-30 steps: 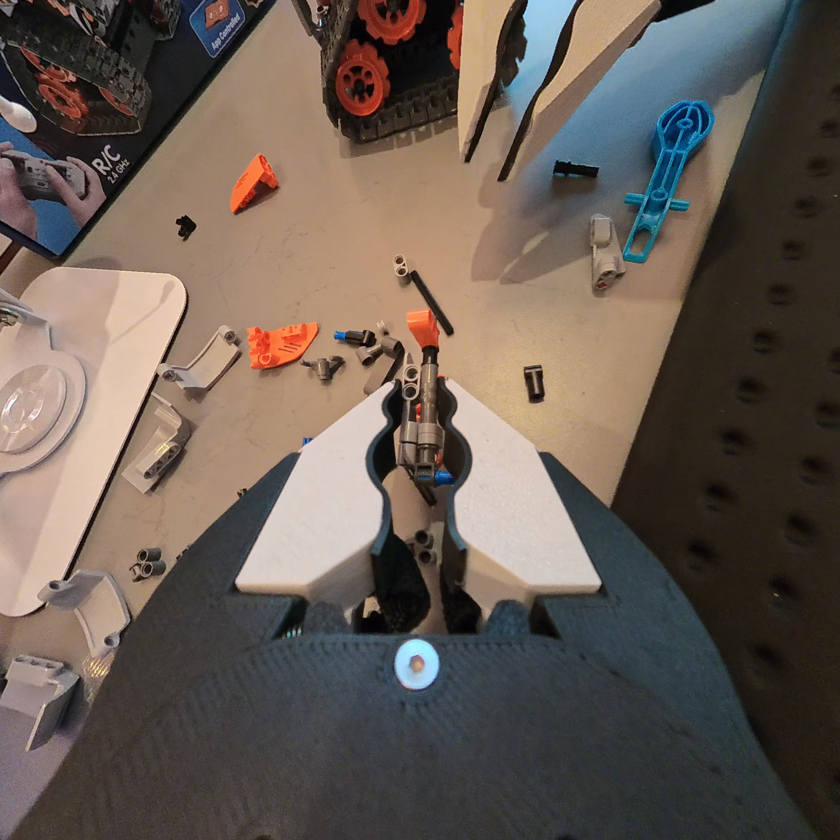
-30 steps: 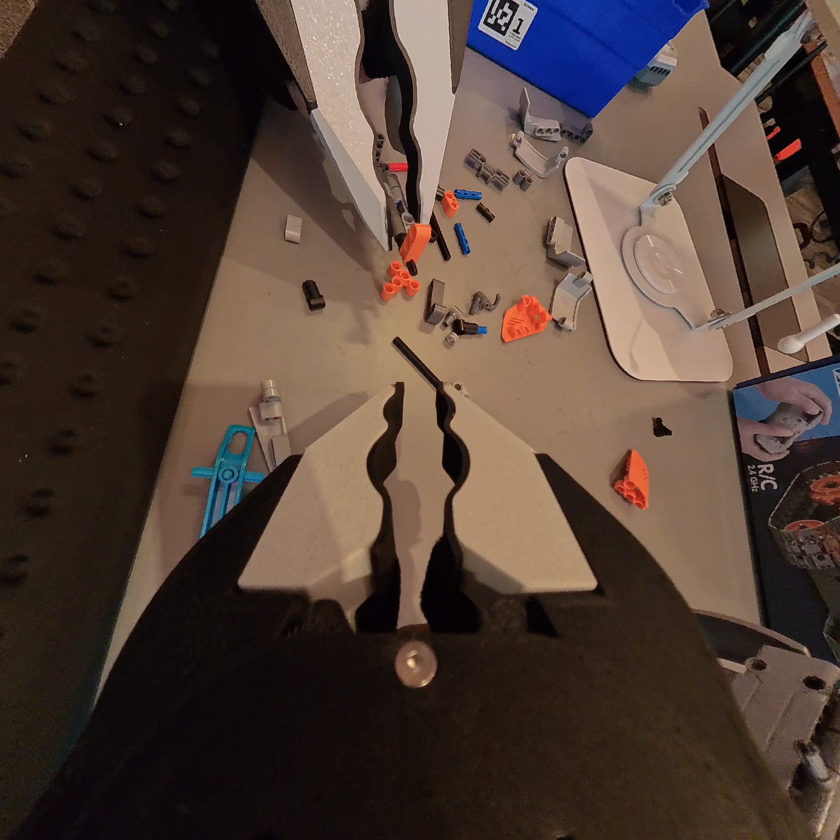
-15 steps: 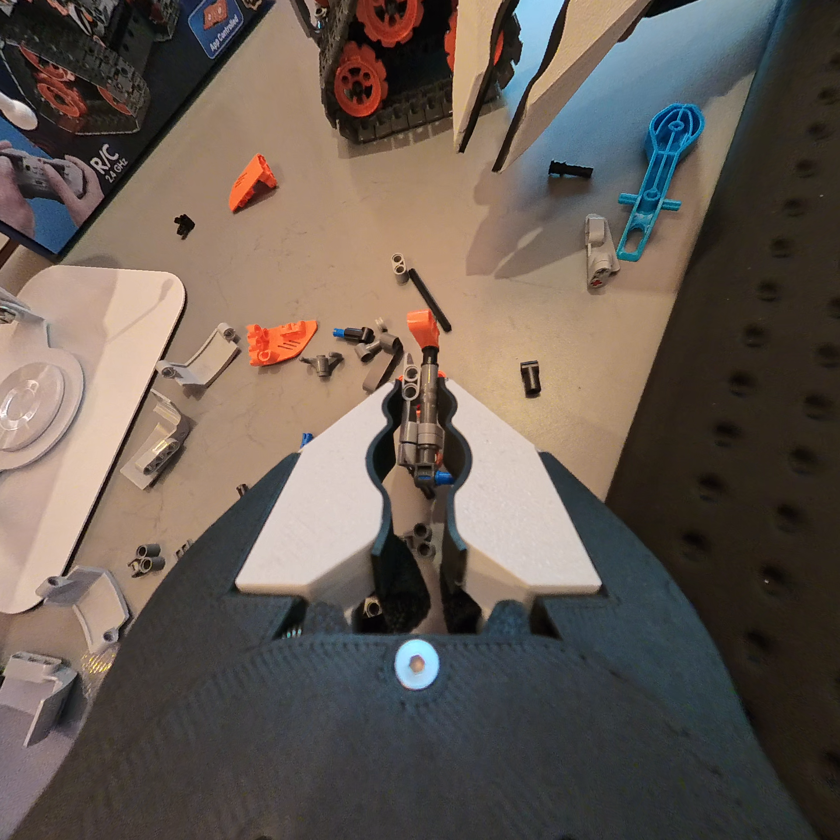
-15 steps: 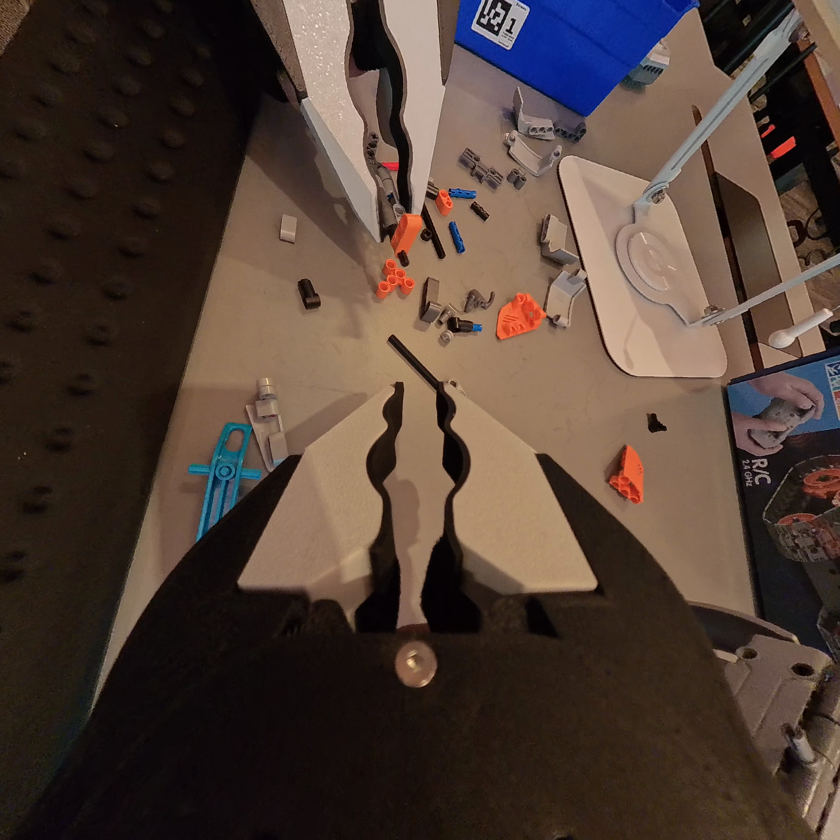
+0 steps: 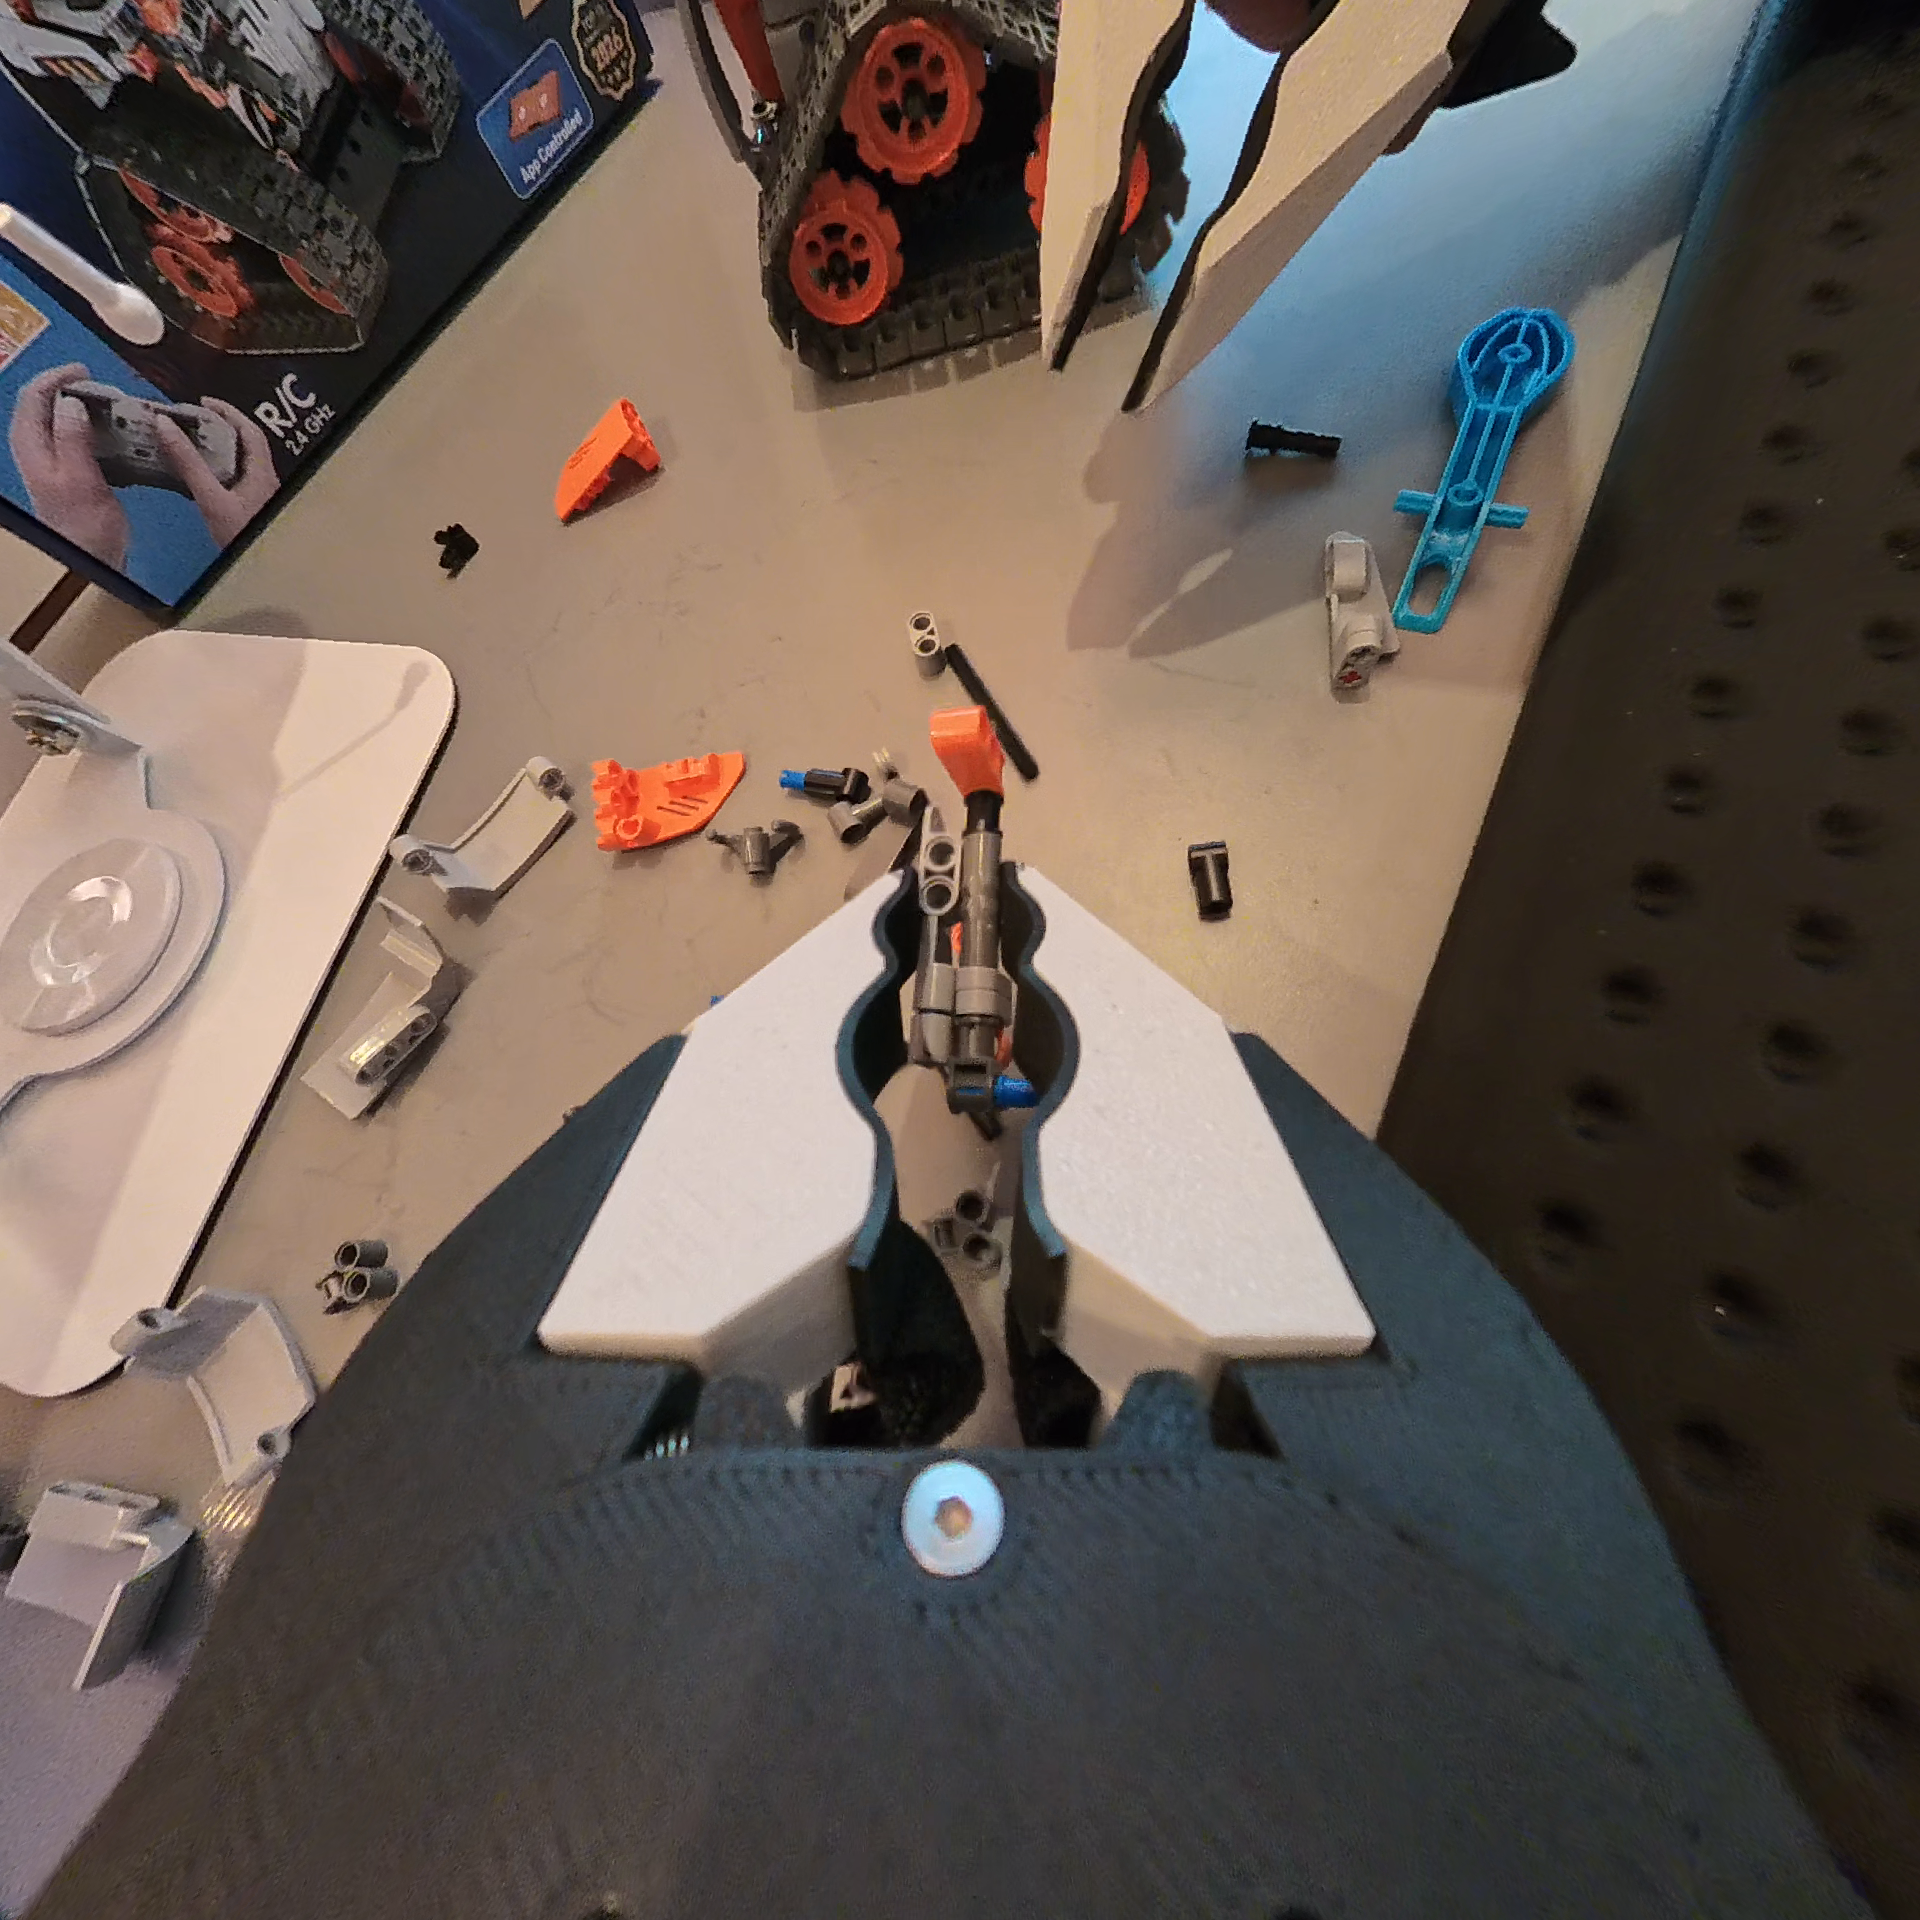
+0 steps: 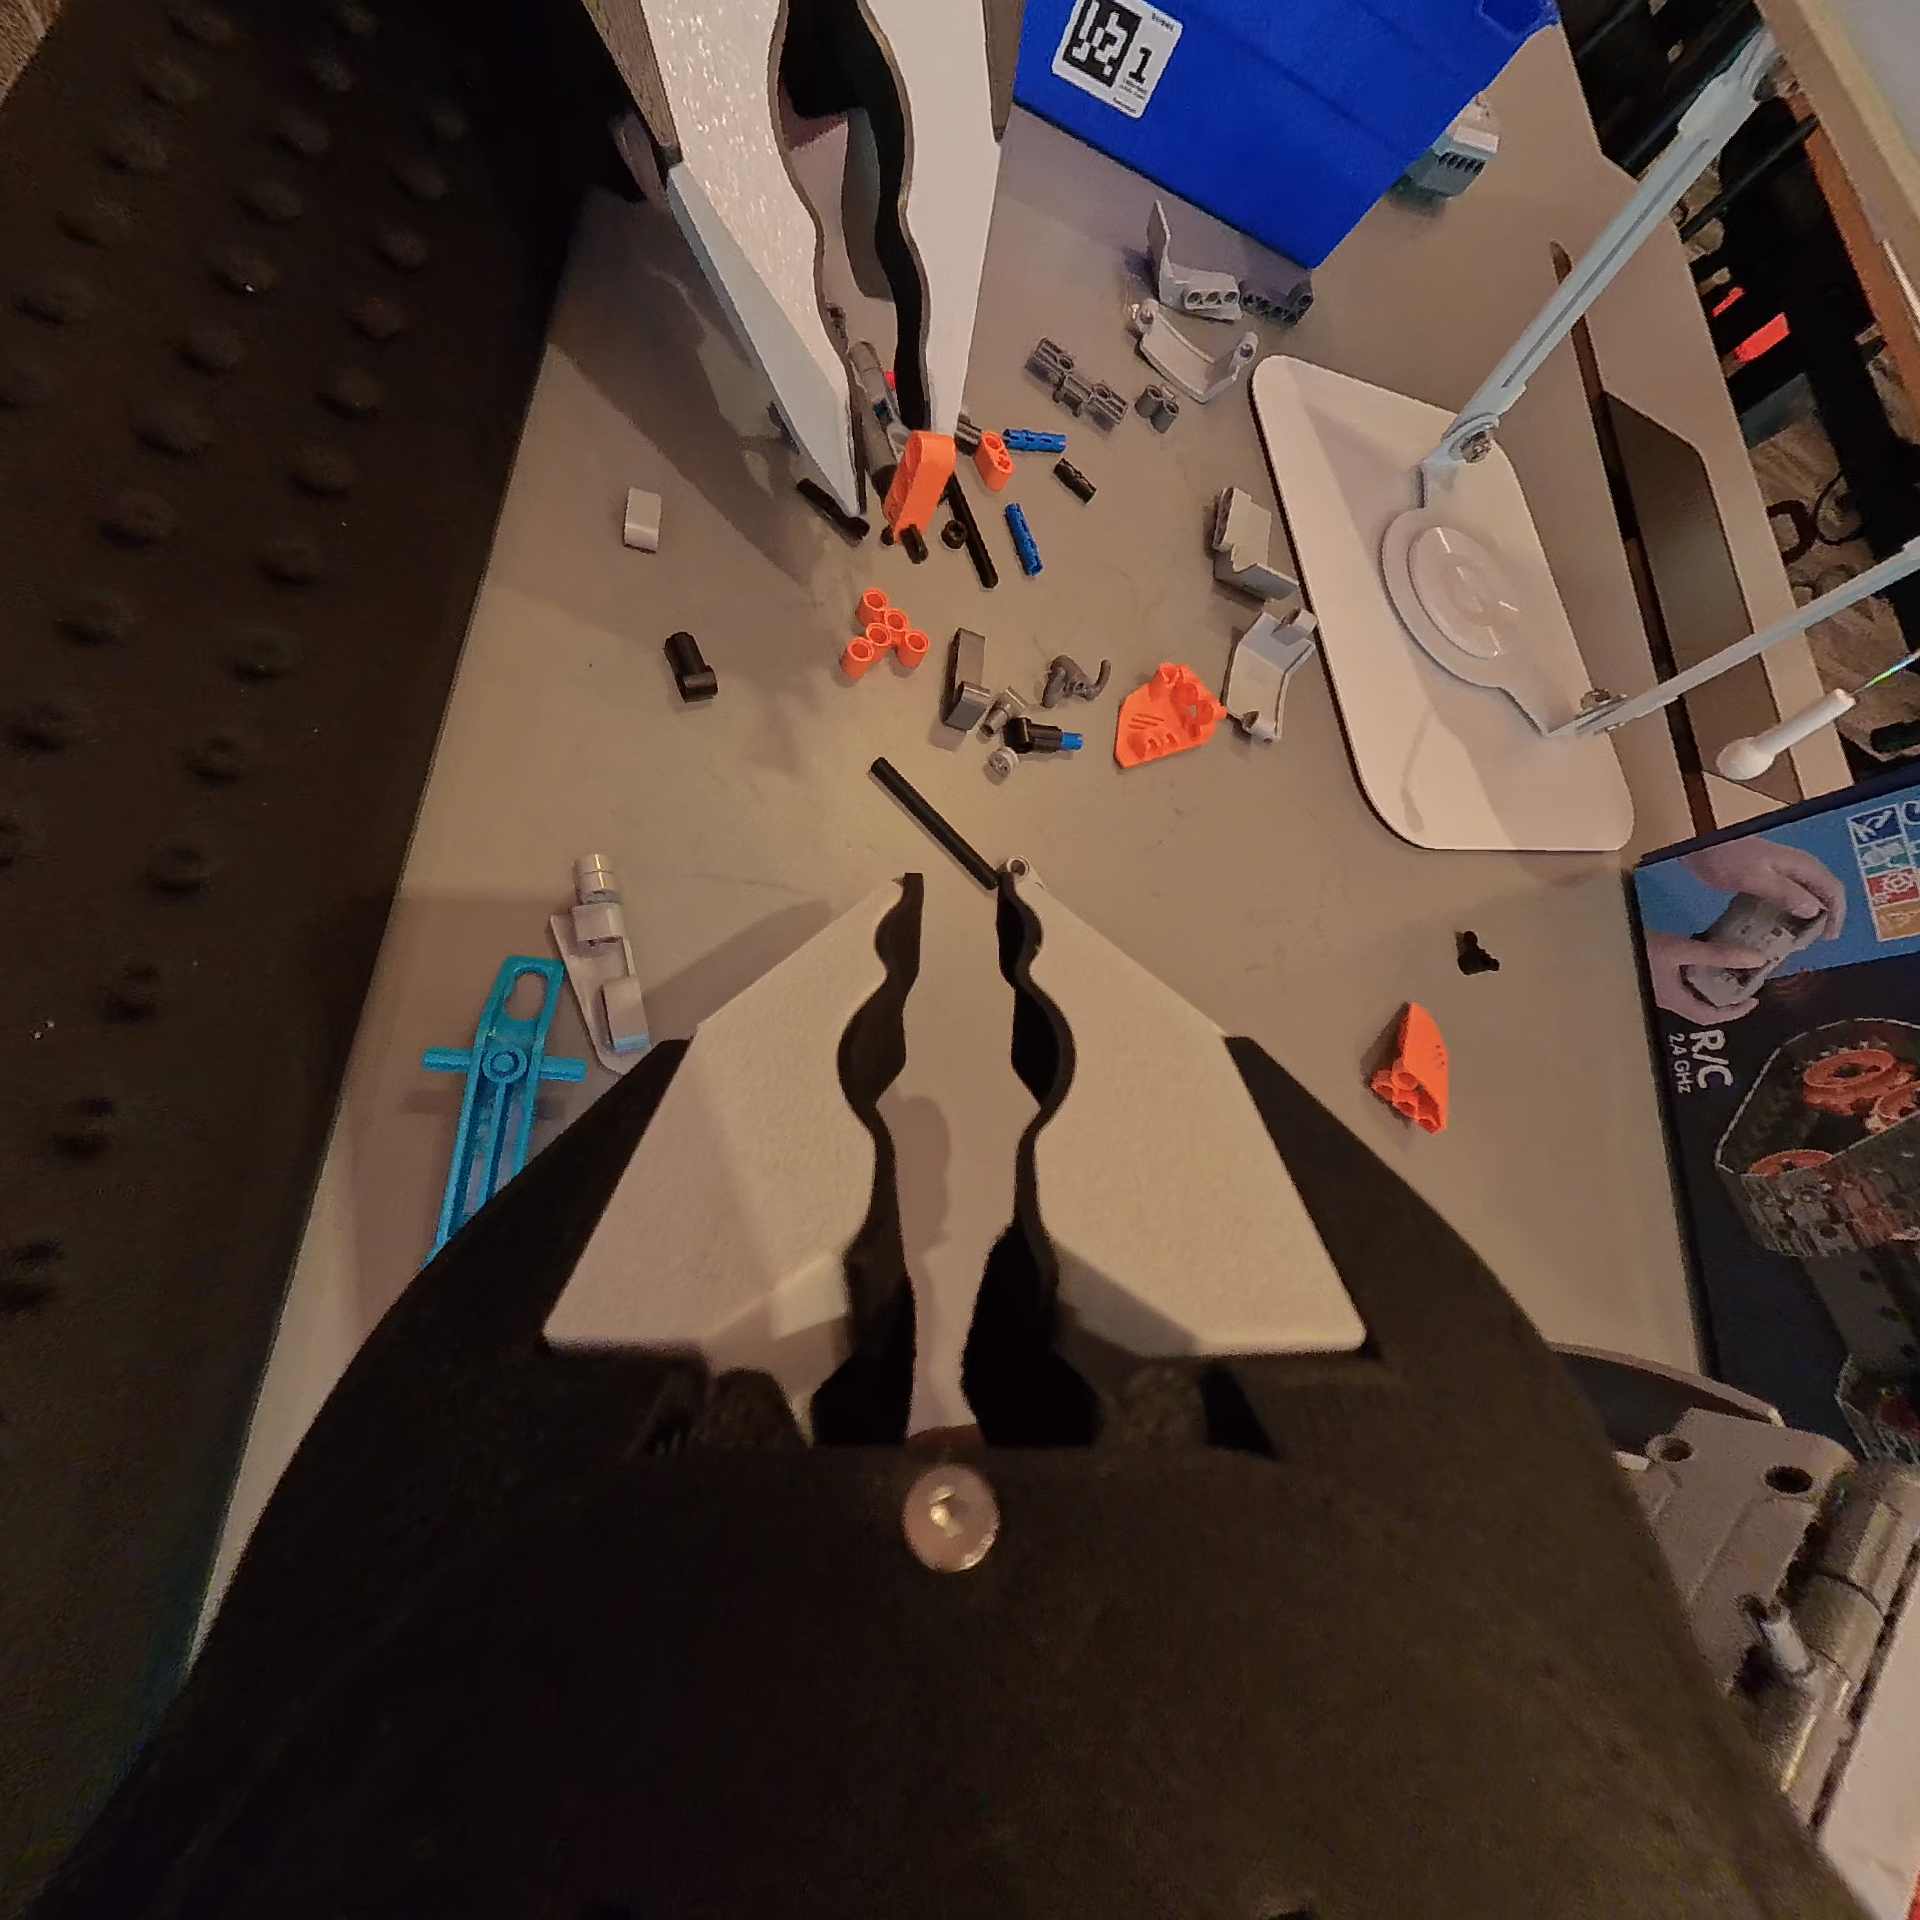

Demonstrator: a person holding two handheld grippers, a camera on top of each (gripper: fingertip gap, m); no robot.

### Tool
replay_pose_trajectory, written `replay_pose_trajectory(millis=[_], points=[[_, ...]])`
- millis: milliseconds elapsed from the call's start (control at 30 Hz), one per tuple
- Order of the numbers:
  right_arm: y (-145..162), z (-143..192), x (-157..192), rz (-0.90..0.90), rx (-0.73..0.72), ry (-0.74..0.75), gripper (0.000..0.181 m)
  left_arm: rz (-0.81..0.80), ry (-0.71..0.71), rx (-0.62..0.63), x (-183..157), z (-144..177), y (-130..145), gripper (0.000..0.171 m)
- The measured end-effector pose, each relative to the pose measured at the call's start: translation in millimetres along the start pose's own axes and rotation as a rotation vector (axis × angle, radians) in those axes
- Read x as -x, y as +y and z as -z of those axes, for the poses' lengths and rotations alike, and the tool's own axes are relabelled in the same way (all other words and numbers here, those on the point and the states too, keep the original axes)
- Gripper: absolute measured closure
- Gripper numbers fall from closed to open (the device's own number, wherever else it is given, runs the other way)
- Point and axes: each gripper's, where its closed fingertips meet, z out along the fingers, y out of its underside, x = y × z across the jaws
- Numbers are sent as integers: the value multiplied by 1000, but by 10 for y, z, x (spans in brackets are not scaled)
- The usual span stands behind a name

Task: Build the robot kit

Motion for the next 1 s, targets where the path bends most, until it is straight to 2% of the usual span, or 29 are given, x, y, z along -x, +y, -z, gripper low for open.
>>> replay_pose_trajectory(millis=[100,233,533,767,1000], points=[[9,12,-2,-3,1,2,169,-6,3,18,-22,87,39,159],[12,1,5,-8,3,-3,169,-28,27,94,-135,134,228,159],[32,-28,40,-15,21,-18,169,-104,108,211,-378,24,407,159],[73,47,-6,-39,41,-13,169,-106,104,192,-366,-2,374,156],[172,140,439,-85,117,-236,166,-97,93,160,-337,27,340,153]])
